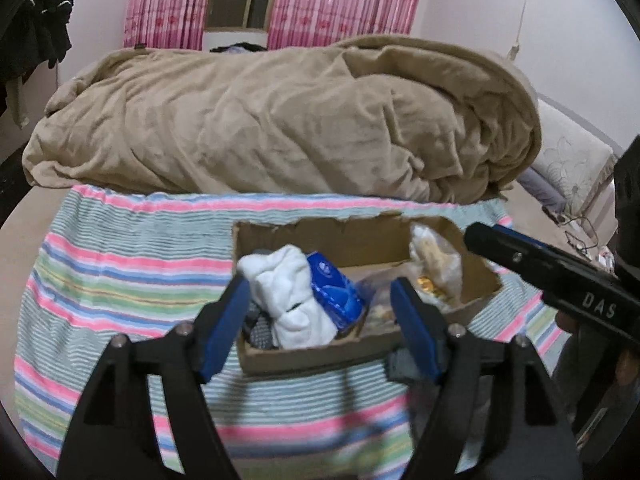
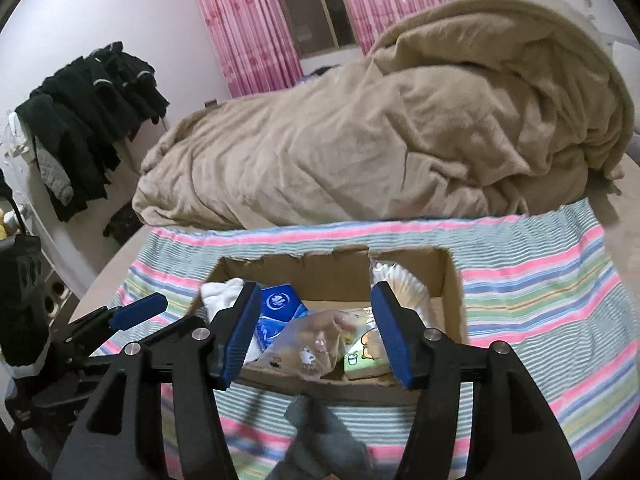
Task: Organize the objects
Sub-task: 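Carry the white sock and snack bag into the box and release both, then grasp the gray knit sock on the sheet with the right tool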
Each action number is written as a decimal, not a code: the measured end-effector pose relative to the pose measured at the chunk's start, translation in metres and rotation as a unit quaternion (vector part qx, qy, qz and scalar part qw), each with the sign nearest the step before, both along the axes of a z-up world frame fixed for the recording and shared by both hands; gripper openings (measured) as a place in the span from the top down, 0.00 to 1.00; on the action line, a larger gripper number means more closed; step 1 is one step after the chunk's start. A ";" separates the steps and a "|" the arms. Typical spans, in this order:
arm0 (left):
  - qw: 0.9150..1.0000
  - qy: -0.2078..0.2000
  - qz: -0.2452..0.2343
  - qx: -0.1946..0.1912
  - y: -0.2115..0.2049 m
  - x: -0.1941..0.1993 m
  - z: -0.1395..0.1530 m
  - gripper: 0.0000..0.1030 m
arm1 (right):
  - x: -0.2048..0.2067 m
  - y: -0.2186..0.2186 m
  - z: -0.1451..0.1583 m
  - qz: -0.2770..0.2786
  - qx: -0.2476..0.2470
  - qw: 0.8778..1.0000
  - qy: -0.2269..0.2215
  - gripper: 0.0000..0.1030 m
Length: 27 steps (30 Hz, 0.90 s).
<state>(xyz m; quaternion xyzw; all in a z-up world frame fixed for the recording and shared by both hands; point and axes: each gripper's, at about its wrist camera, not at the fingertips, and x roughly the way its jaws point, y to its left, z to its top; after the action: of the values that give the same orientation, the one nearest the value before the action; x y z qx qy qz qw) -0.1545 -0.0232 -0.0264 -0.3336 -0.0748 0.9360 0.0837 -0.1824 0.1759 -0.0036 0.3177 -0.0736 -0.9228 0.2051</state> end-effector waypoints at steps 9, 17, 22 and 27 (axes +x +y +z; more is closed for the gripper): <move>1.000 0.025 0.003 0.019 -0.014 0.048 0.021 0.26 | 0.041 0.019 0.021 0.008 0.005 1.000 0.025 0.38; 1.000 0.009 0.004 0.001 -0.020 0.073 0.002 0.24 | 0.069 0.026 0.018 0.020 0.032 0.999 0.028 0.37; 1.000 -0.024 -0.010 -0.006 -0.016 0.076 -0.021 0.24 | 0.074 0.022 -0.004 0.034 0.056 0.998 0.005 0.37; 0.999 -0.040 -0.017 -0.011 -0.013 0.075 -0.035 0.24 | 0.070 0.014 -0.034 0.043 0.064 0.996 -0.038 0.37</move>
<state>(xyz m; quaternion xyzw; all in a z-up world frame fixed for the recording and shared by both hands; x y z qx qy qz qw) -0.0791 -0.0360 -0.0615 -0.3733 -0.0621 0.9210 0.0927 -0.1121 0.1904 -0.0377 0.3677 -0.0081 -0.9032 0.2212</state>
